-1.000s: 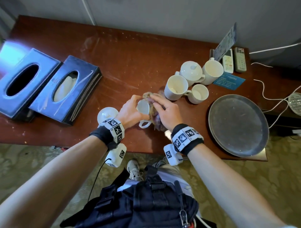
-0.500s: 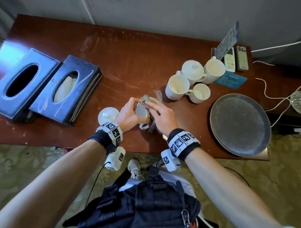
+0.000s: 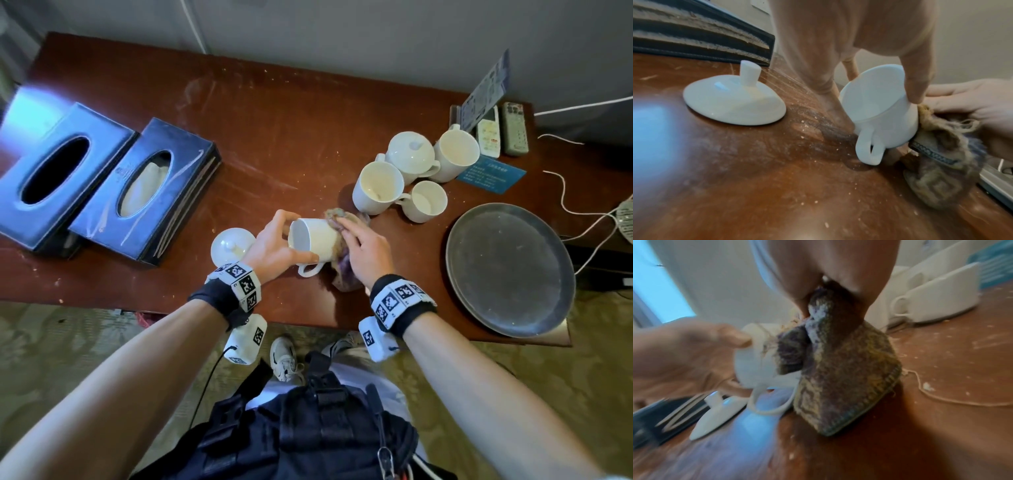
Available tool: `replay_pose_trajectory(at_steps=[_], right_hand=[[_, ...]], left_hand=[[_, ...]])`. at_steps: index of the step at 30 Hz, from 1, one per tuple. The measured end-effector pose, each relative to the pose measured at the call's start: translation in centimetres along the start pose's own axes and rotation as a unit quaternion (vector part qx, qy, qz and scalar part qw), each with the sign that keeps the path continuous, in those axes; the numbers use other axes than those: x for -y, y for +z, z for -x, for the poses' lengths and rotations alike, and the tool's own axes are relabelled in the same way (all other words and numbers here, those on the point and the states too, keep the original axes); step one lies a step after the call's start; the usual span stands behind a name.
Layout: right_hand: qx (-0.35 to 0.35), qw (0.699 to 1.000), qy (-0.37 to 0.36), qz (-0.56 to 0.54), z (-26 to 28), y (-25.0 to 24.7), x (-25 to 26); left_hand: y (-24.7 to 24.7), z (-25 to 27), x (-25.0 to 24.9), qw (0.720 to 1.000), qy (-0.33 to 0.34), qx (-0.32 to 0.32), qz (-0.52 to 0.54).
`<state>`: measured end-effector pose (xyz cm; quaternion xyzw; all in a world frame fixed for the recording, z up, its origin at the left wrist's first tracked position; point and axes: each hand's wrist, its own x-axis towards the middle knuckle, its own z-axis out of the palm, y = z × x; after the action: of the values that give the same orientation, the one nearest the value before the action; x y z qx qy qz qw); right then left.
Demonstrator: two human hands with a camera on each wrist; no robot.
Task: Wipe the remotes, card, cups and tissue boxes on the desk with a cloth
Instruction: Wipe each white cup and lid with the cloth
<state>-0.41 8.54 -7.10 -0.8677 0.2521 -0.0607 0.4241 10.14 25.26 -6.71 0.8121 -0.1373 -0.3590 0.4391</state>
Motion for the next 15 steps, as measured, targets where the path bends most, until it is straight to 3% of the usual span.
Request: replay_pose_trajectory(at_steps=[2,5,7,9,12,15], right_hand=[[-0.002,1.000,0.013,-0.005,-0.3,-0.1,0.5],[0.013,0.995,-0.100,-0.006,1.0,1.7,2.7],[0.020,0.991,-0.132,-0.004,1.3,2.4,2.6],[0.011,0.995,-0.101,-0.008,0.8,1.8,1.9],[0.012,0.999,0.025,-0.027,-0.4,-0.2,1.0],[0.019,0.996,0.072,-0.043,-0.9,-1.0,0.5]], left_hand=[[0.0,0.0,-0.2,1.000,0.000,0.005,0.001],[-0.1,0.0,0.0,1.000,0.005,0.003,0.006],[-0.2,0.0,0.0,1.000,0.009,0.002,0.007],[-0.2,0.1,-0.1,1.000,0.003,0.007,0.011],[-0.2,0.0,-0.1,1.000,-0.007,0.022,0.004],[-0.3,-0.1,0.0,0.999,-0.021,0.044,-0.002]])
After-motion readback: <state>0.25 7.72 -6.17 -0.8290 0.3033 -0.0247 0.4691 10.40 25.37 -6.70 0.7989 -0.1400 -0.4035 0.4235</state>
